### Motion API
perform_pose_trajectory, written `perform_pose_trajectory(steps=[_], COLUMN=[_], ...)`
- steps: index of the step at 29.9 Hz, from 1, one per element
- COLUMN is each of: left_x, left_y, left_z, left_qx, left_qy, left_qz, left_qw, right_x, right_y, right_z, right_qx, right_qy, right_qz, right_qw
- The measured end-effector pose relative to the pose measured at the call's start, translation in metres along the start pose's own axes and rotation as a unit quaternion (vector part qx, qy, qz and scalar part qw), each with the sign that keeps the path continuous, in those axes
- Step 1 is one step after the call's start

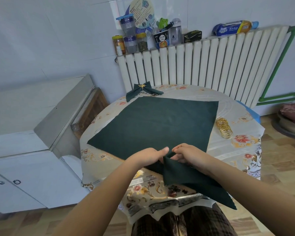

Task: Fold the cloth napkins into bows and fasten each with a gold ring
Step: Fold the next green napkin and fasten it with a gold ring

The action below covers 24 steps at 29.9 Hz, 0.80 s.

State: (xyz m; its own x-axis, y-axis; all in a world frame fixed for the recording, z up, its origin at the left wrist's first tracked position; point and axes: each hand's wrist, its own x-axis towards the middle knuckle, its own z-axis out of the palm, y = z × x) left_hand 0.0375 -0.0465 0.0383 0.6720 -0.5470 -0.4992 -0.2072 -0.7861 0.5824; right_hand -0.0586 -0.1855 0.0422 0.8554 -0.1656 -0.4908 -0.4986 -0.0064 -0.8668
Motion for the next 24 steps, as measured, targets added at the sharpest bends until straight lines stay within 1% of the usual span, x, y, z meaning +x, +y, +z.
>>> perform_pose_trajectory(steps=[2,3,4,5,7,8,9,10,12,14,17,20,22,24], left_x=[0.002,0.003,0.003,0.004,0.003,0.003,0.003,0.003,0.002,0.002,0.004,0.007,0.010,0.011], left_y=[-0.002,-0.003,-0.004,-0.004,-0.004,-0.003,-0.003,-0.002,-0.002,-0.002,-0.013,-0.033,-0.044,-0.050], left_z=[-0.002,-0.002,-0.002,-0.002,-0.004,-0.005,-0.006,-0.005,0.001,0.013,0.032,0.044,0.047,0.046], left_qx=[0.059,0.073,0.075,0.072,0.068,0.073,0.084,0.099,0.134,0.179,0.207,0.187,0.157,0.130], left_qy=[0.002,0.004,0.007,0.008,0.003,0.001,0.004,0.013,0.052,0.118,0.219,0.278,0.298,0.284], left_qz=[0.016,0.024,0.028,0.030,0.028,0.027,0.029,0.032,0.046,0.069,0.135,0.220,0.249,0.271], left_qw=[0.998,0.997,0.997,0.997,0.997,0.997,0.996,0.994,0.989,0.974,0.944,0.916,0.908,0.910], right_x=[-0.004,-0.005,-0.004,-0.004,0.002,0.004,0.007,0.011,0.016,0.021,0.026,0.022,0.017,0.016], right_y=[-0.002,-0.002,-0.001,0.000,0.003,0.006,0.009,0.012,0.016,0.022,0.029,0.039,0.048,0.056], right_z=[0.000,-0.001,-0.003,-0.005,-0.008,-0.009,-0.010,-0.011,-0.011,-0.010,-0.006,-0.005,-0.005,-0.006], right_qx=[0.034,0.048,0.059,0.069,0.057,0.017,-0.053,-0.139,-0.289,-0.373,-0.443,-0.485,-0.517,-0.547], right_qy=[-0.082,-0.119,-0.133,-0.124,-0.053,-0.007,0.033,0.065,0.094,0.089,0.078,0.061,0.040,0.041], right_qz=[0.052,0.062,0.052,0.034,-0.016,-0.052,-0.090,-0.128,-0.189,-0.221,-0.244,-0.243,-0.250,-0.272], right_qw=[0.995,0.990,0.988,0.989,0.997,0.999,0.994,0.980,0.934,0.897,0.859,0.838,0.817,0.791])
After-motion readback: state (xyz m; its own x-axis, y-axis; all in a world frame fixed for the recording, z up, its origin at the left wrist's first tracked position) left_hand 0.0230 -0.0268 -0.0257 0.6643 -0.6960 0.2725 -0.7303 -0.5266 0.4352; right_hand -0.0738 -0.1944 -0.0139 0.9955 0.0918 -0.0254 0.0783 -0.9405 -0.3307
